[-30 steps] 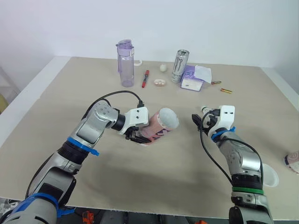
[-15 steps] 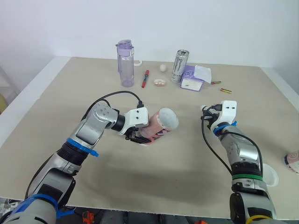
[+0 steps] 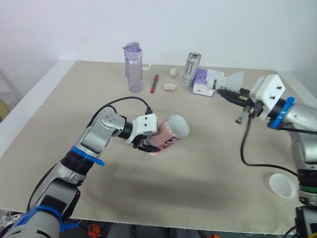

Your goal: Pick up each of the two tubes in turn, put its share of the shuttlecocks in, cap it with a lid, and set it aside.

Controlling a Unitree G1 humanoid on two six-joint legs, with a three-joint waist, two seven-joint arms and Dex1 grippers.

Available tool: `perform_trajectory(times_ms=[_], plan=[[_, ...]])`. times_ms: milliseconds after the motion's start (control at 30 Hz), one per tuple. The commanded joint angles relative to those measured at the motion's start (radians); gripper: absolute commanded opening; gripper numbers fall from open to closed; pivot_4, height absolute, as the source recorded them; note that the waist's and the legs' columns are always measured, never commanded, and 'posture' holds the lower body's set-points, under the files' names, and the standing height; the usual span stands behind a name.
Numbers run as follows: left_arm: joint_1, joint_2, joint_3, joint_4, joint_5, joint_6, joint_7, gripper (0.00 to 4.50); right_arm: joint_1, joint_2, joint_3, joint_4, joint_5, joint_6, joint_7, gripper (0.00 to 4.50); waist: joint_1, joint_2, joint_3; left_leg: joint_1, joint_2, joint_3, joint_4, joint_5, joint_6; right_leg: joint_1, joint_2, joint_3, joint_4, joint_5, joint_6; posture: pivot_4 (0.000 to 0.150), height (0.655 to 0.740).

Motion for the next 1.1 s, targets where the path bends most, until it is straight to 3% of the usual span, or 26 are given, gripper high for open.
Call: perform_trajectory(times_ms=[33, 500, 633, 667, 733, 800, 867, 933, 1100], plan=[[-0.003, 0.001, -0.018, 0.036, 0.017, -0.005, 0.01, 3.12, -0.017, -0.042, 0.025, -0.113, 0.045, -0.06, 0.127, 0.06, 0.0, -0.001, 0.0, 0.0, 0.0, 0.0, 0.0, 0.0, 0.0, 0.0, 0.0, 0.0, 0.0, 0.0, 0.0, 0.15, 0.74], [-0.025, -0.006, -0.009, 0.052, 0.015, -0.001, 0.01, 3.12, -0.107, 0.018, 0.206, -0.022, -0.125, -0.248, 0.195, 0.06, 0.001, -0.002, 0.001, -0.001, 0.0, 0.002, 0.001, 0.0, 0.001, -0.003, -0.007, -0.001, 0.0, 0.001, -0.002, 0.15, 0.74], [-0.017, -0.001, -0.007, 0.042, 0.016, 0.003, 0.011, 3.12, -0.129, 0.017, 0.215, -0.01, -0.123, -0.265, 0.21, 1.19, 0.001, -0.002, 0.001, -0.001, 0.0, 0.002, 0.001, 0.0, 0.001, -0.003, -0.007, -0.002, 0.0, 0.001, -0.002, 0.15, 0.74], [-0.015, 0.0, -0.007, 0.041, 0.016, 0.004, 0.011, 3.12, -0.132, 0.013, 0.212, -0.01, -0.119, -0.268, 0.215, 1.83, 0.001, -0.002, 0.001, -0.002, 0.0, 0.001, 0.001, 0.0, 0.001, -0.003, -0.007, -0.002, 0.0, 0.001, -0.002, 0.15, 0.74], [-0.014, 0.002, -0.006, 0.041, 0.015, 0.005, 0.011, 3.12, -0.139, 0.005, 0.204, -0.014, -0.103, -0.258, 0.226, 2.42, 0.001, -0.002, 0.001, -0.001, 0.0, 0.001, 0.001, 0.0, 0.001, -0.003, -0.007, -0.002, 0.0, 0.001, -0.002, 0.15, 0.74], [-0.014, 0.003, -0.007, 0.042, 0.016, 0.005, 0.011, 3.12, -0.14, -0.004, 0.189, -0.032, -0.063, -0.221, 0.237, 3.37, 0.001, -0.002, 0.001, -0.001, 0.0, 0.001, 0.001, 0.0, 0.001, -0.003, -0.007, -0.002, 0.0, 0.001, -0.002, 0.15, 0.74], [-0.013, 0.001, -0.009, 0.043, 0.017, 0.004, 0.01, 3.12, -0.145, 0.002, 0.155, -0.053, 0.012, -0.12, 0.209, 3.99, 0.001, -0.002, 0.001, -0.001, 0.0, 0.001, 0.001, 0.0, 0.001, -0.003, -0.007, -0.002, 0.0, 0.002, -0.003, 0.15, 0.74], [-0.014, 0.0, -0.011, 0.043, 0.017, 0.005, 0.01, 3.12, -0.152, -0.003, 0.124, -0.062, 0.088, 0.012, 0.18, 4.32, 0.001, -0.002, 0.001, -0.001, 0.001, 0.001, 0.001, 0.0, 0.001, -0.003, -0.007, -0.002, 0.0, 0.002, -0.005, 0.15, 0.74], [-0.017, -0.003, -0.016, 0.043, 0.018, 0.003, 0.008, 3.12, -0.172, -0.041, 0.1, -0.052, 0.188, 0.251, 0.176, 4.32, 0.001, -0.002, 0.001, -0.002, 0.001, 0.0, 0.001, 0.001, 0.001, -0.003, -0.007, -0.002, 0.0, 0.005, -0.009, 0.15, 0.74]])
